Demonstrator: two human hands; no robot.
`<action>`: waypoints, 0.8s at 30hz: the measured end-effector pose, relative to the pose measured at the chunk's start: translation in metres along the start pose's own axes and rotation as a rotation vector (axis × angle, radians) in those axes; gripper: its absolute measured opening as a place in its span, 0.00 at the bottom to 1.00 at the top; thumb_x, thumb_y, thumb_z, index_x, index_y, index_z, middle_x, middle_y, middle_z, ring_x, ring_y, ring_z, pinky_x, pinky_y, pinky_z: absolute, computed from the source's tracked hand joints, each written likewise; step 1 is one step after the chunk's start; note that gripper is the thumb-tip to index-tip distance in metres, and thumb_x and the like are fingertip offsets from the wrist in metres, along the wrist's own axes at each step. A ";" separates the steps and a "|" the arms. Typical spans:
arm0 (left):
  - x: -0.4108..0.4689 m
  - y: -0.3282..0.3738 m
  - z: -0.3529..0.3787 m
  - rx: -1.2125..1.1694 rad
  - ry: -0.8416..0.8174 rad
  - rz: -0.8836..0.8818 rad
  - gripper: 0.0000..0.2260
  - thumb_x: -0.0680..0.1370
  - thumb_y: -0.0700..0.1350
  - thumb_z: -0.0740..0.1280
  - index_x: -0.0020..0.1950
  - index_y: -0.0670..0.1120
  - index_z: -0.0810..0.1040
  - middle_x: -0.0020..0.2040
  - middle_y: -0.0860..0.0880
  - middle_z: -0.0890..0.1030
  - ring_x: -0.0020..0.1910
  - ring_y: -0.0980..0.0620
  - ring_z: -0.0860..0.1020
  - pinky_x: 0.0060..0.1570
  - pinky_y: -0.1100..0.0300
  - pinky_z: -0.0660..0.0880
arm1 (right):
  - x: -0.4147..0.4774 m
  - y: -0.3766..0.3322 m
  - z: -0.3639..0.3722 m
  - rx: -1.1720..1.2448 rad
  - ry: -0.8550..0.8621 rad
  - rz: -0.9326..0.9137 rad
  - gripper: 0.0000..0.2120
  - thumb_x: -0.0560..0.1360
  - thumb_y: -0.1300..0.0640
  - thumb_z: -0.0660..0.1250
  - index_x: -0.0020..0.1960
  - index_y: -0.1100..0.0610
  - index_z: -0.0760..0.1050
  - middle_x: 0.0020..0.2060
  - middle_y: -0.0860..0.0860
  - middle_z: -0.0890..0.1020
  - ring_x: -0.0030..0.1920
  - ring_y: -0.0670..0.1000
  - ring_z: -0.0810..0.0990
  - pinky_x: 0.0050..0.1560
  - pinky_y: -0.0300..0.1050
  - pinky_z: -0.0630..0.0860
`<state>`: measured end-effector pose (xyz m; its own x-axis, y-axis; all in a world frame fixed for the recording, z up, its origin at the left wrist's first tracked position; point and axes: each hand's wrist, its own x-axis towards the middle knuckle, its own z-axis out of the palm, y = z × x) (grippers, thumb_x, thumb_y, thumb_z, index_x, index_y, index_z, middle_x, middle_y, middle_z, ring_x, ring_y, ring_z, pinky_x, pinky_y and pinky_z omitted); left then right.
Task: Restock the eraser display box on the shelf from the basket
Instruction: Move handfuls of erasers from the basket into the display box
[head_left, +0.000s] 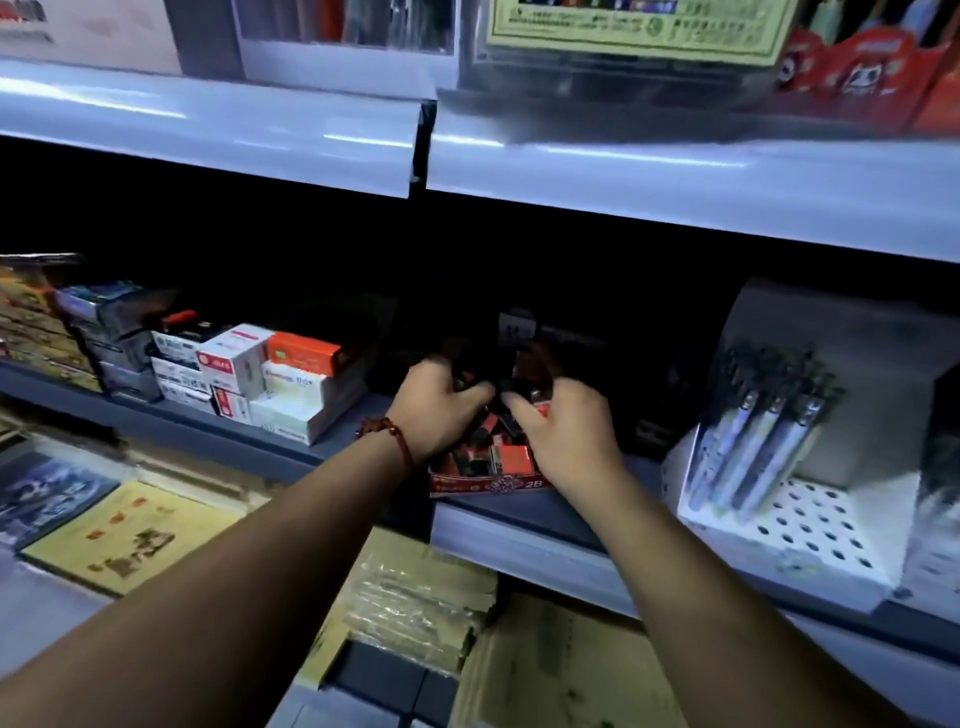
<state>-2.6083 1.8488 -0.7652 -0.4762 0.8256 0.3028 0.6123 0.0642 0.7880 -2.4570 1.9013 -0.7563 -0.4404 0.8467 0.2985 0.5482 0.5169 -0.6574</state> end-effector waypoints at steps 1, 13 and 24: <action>-0.001 -0.003 -0.002 -0.013 -0.022 0.015 0.05 0.77 0.47 0.71 0.52 0.48 0.81 0.40 0.52 0.83 0.40 0.53 0.82 0.39 0.61 0.74 | -0.001 0.003 0.004 0.016 0.014 -0.020 0.13 0.78 0.48 0.71 0.45 0.58 0.80 0.36 0.52 0.81 0.39 0.53 0.80 0.37 0.45 0.67; -0.019 0.007 -0.013 -0.347 -0.103 -0.073 0.12 0.82 0.43 0.62 0.42 0.48 0.80 0.42 0.53 0.81 0.45 0.59 0.78 0.54 0.59 0.72 | -0.018 0.008 0.011 0.069 -0.025 -0.078 0.16 0.79 0.46 0.68 0.61 0.56 0.78 0.54 0.54 0.80 0.56 0.55 0.80 0.56 0.49 0.78; -0.027 0.010 -0.012 -0.477 -0.002 -0.210 0.10 0.85 0.46 0.60 0.47 0.47 0.78 0.46 0.48 0.81 0.47 0.53 0.80 0.47 0.63 0.76 | -0.021 0.002 0.010 0.344 0.102 -0.019 0.13 0.85 0.51 0.59 0.42 0.52 0.70 0.36 0.47 0.76 0.37 0.43 0.74 0.36 0.37 0.66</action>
<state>-2.5964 1.8205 -0.7591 -0.5569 0.8232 0.1110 0.1479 -0.0332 0.9884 -2.4535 1.8833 -0.7710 -0.3652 0.8545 0.3693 0.2616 0.4750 -0.8402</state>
